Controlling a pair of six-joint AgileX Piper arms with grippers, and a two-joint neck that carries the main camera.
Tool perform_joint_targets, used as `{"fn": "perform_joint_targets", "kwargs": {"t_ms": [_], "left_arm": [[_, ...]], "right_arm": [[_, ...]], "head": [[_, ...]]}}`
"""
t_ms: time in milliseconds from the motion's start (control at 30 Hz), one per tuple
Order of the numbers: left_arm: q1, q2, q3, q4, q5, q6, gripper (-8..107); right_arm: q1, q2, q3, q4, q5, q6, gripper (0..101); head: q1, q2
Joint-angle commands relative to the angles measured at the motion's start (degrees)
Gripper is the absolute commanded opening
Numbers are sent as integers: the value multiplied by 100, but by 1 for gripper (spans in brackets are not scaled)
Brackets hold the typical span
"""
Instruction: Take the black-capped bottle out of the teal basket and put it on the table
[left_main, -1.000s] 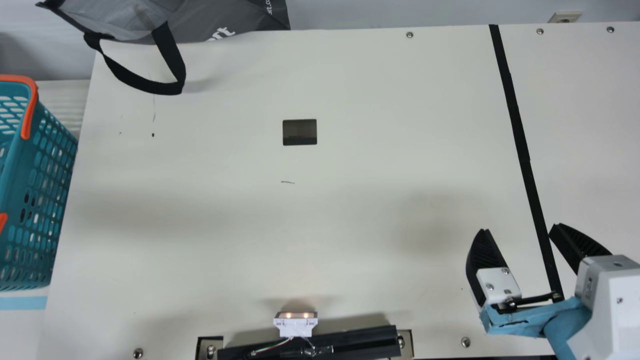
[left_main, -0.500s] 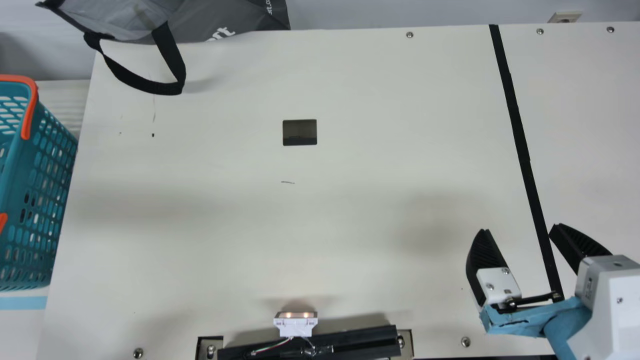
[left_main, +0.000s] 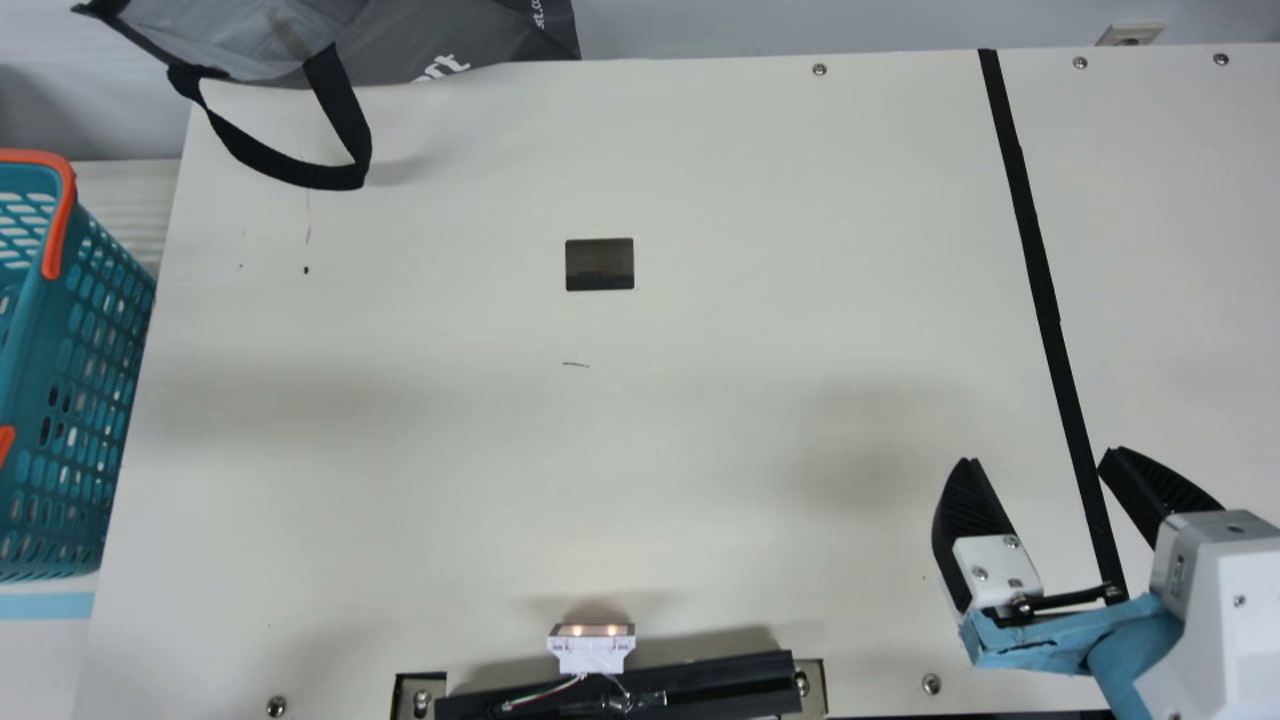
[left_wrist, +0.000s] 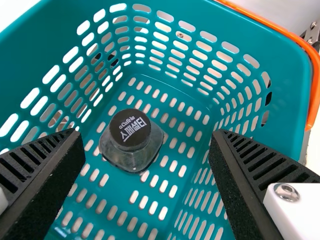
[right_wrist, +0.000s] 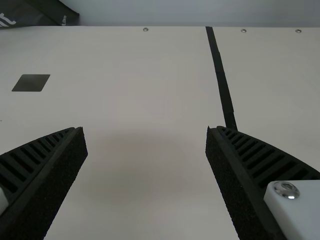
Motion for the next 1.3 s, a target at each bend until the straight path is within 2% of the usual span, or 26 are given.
{"fn": "perform_joint_targets", "kwargs": {"t_ms": [0,567,1267], "left_arm": [[-27,70,5,-130,-17,136,107],[-33,673,-66,-785,-265,926,107],[-168,1118,-228,-1327,-379,1423,107]], "right_arm": [[0,0,0,0,0,0,91],[0,0,0,0,0,0,91],[0,0,0,0,0,0,91]], "head": [[-21,47],[-21,47],[-21,47]]}}
